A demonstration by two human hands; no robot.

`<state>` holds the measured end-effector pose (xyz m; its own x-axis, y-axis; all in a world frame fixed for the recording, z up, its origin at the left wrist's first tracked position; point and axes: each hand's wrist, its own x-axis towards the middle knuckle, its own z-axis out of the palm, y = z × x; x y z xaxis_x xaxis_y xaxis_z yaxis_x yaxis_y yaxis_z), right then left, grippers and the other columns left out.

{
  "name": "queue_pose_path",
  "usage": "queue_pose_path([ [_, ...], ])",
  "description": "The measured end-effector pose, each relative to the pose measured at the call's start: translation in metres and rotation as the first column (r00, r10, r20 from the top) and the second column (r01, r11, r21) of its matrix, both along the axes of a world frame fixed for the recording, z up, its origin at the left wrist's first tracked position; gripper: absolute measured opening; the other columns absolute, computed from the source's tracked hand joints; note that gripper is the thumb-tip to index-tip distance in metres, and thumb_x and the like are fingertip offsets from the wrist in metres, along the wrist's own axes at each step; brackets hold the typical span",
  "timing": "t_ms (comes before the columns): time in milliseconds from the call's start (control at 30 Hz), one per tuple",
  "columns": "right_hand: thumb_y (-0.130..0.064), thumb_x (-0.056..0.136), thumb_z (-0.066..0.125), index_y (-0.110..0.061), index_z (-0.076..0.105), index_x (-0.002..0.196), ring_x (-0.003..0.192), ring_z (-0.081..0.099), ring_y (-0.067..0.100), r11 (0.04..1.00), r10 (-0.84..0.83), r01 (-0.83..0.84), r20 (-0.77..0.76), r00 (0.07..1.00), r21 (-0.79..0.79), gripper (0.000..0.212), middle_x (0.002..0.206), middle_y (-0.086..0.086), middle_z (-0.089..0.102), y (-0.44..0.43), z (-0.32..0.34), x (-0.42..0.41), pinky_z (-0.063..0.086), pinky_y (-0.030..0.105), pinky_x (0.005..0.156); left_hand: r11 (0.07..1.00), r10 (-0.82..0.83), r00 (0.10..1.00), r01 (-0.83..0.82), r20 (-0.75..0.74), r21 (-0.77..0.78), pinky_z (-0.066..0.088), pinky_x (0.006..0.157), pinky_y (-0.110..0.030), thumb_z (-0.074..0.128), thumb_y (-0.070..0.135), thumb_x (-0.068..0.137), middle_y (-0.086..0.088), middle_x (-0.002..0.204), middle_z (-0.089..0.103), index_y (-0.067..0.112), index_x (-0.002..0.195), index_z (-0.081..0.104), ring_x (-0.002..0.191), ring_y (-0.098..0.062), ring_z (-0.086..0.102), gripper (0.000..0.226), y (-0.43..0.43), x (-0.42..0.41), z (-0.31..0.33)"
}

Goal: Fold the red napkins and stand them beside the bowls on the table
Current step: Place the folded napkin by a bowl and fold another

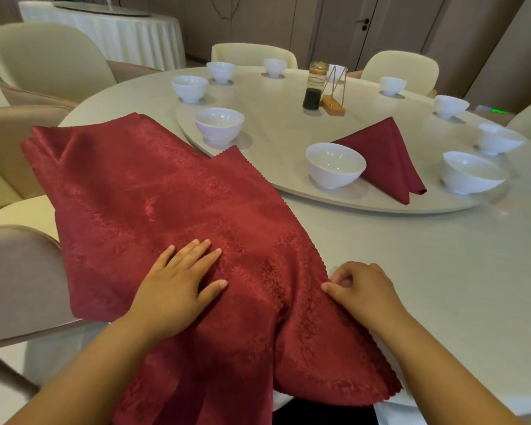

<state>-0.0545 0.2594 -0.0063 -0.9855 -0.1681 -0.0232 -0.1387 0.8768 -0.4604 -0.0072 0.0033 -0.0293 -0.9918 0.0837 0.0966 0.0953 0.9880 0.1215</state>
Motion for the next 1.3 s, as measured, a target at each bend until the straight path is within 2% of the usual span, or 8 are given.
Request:
queue_pose_path([
  [167, -0.019, 0.085, 0.06, -0.025, 0.045, 0.062, 0.079, 0.05, 0.016, 0.98, -0.043, 0.03, -0.062, 0.997, -0.198, 0.028, 0.068, -0.012, 0.05, 0.004, -0.002, -0.001, 0.032, 0.025, 0.062, 0.998, -0.021, 0.997, 0.016, -0.077, -0.064, 0.039, 0.097, -0.034, 0.006, 0.054, 0.096, -0.006, 0.109, 0.068, 0.014, 0.106, 0.069, 0.101, -0.024, 0.065, 0.076, -0.004, 0.0, -0.008],
  [333, -0.019, 0.087, 0.057, -0.025, 0.042, 0.065, 0.065, 0.049, 0.016, 0.96, -0.129, 0.091, -0.132, 0.983, -0.265, 0.027, 0.062, -0.007, 0.051, 0.015, 0.02, -0.022, 0.034, 0.029, 0.059, 0.999, -0.018, 1.0, 0.018, 0.005, -0.03, 0.034, 0.088, -0.041, 0.004, 0.058, 0.094, -0.009, 0.111, 0.067, 0.012, 0.107, 0.069, 0.103, -0.026, 0.064, 0.08, -0.001, 0.0, -0.002],
  [567, -0.022, 0.092, 0.049, -0.017, 0.058, 0.106, 0.102, 0.053, 0.023, 0.971, -0.042, 0.077, -0.16, 0.986, 0.225, 0.017, 0.096, 0.001, 0.061, 0.01, 0.019, -0.059, 0.033, 0.028, 0.072, 0.999, 0.045, 0.999, -0.044, -0.028, 0.023, -0.006, 0.112, -0.027, -0.016, 0.063, 0.055, 0.008, 0.154, 0.013, 0.03, 0.146, 0.019, 0.142, -0.007, 0.003, 0.103, 0.011, -0.012, -0.002],
  [733, -0.023, 0.081, 0.053, -0.006, 0.067, 0.099, 0.106, 0.059, 0.031, 0.949, 0.309, -0.297, -0.477, 0.823, 0.104, 0.028, 0.109, 0.011, 0.065, -0.029, 0.009, -0.026, 0.036, 0.033, 0.094, 0.985, 0.055, 0.979, -0.021, -0.197, 0.174, 0.018, 0.106, -0.032, 0.017, 0.05, 0.081, -0.007, 0.13, 0.056, 0.016, 0.123, 0.059, 0.125, -0.021, 0.048, 0.069, 0.01, -0.012, -0.003],
  [833, -0.055, 0.083, 0.031, -0.017, 0.049, 0.131, 0.133, 0.019, 0.008, 0.795, 0.602, -0.599, -0.225, 0.766, 0.09, 0.064, 0.144, -0.004, 0.032, -0.062, 0.006, 0.008, 0.004, 0.025, 0.108, 0.953, 0.062, 0.889, 0.083, -0.453, 0.293, 0.028, 0.102, -0.031, 0.039, 0.033, 0.088, -0.006, 0.113, 0.064, 0.016, 0.108, 0.064, 0.109, -0.018, 0.055, 0.035, 0.002, 0.001, -0.012],
  [967, -0.083, 0.049, -0.022, -0.031, 0.006, 0.146, 0.125, -0.021, -0.006, 0.751, 0.629, -0.611, 0.009, 0.777, 0.25, 0.114, 0.14, -0.023, -0.012, -0.074, -0.01, 0.011, -0.026, 0.009, 0.093, 0.89, 0.225, 0.777, 0.082, -0.588, 0.449, 0.026, 0.101, -0.019, 0.034, 0.046, 0.095, 0.006, 0.109, 0.052, 0.023, 0.105, 0.052, 0.101, -0.012, 0.049, 0.031, -0.014, 0.046, -0.033],
  [1100, -0.082, 0.035, -0.036, -0.033, 0.003, 0.146, 0.123, -0.022, -0.007, 0.737, 0.615, -0.587, 0.027, 0.788, 0.335, 0.127, 0.134, -0.024, -0.017, -0.076, -0.015, 0.005, -0.024, 0.013, 0.096, 0.834, 0.416, 0.779, -0.121, -0.469, 0.538, 0.035, 0.077, -0.022, 0.03, 0.061, 0.091, 0.005, 0.085, 0.058, 0.024, 0.087, 0.05, 0.082, -0.011, 0.049, 0.042, -0.04, 0.096, -0.072],
  [1300, -0.084, 0.036, -0.034, -0.033, 0.003, 0.145, 0.125, -0.019, -0.009, 0.734, 0.605, -0.585, 0.06, 0.794, 0.344, 0.125, 0.135, -0.024, -0.016, -0.079, -0.011, 0.009, -0.018, 0.016, 0.103, 0.907, 0.38, 0.925, -0.372, -0.005, 0.199, 0.051, 0.06, -0.036, 0.017, 0.075, 0.083, 0.01, 0.068, 0.065, 0.024, 0.073, 0.071, 0.059, -0.015, 0.065, 0.074, -0.051, 0.122, -0.129],
])
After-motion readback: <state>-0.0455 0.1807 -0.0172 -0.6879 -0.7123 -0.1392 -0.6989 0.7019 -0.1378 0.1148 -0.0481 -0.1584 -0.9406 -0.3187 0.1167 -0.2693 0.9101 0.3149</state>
